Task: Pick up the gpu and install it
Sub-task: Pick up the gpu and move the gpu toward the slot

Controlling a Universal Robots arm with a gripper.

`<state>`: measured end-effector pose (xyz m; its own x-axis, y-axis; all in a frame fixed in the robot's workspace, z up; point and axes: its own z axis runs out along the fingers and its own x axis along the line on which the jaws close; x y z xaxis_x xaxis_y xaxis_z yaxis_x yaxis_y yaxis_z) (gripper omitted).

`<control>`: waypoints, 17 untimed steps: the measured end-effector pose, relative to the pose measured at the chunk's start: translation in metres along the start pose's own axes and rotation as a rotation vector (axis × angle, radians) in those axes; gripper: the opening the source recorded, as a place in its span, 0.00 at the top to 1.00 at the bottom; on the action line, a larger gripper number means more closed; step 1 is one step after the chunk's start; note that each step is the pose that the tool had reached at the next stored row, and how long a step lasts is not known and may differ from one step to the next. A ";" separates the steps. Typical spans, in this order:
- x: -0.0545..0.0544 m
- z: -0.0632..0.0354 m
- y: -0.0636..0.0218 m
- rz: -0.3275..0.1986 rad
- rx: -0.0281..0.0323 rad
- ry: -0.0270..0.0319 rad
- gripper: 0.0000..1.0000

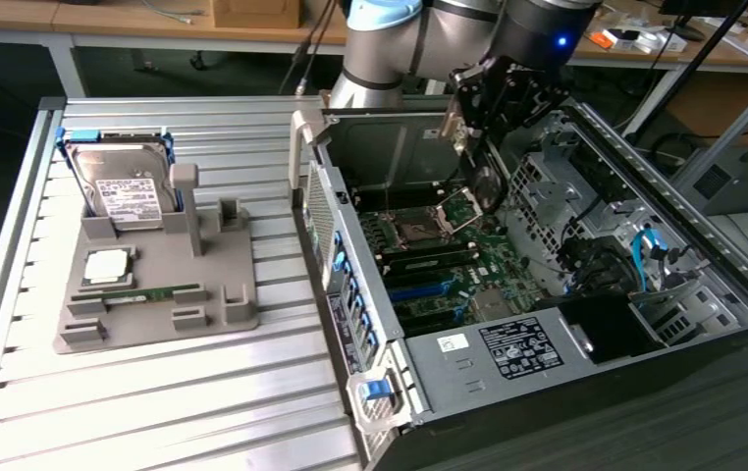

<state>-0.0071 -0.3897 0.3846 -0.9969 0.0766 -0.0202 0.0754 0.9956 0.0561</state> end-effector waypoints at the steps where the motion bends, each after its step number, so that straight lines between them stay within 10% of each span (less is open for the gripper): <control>1: -0.001 0.0017 0.0000 0.000 0.0001 0.0000 0.73; 17: -0.021 0.0223 -0.0074 0.000 0.0012 -0.0001 0.73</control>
<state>0.0136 -0.3974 0.3624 -0.9969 0.0767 -0.0203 0.0754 0.9956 0.0549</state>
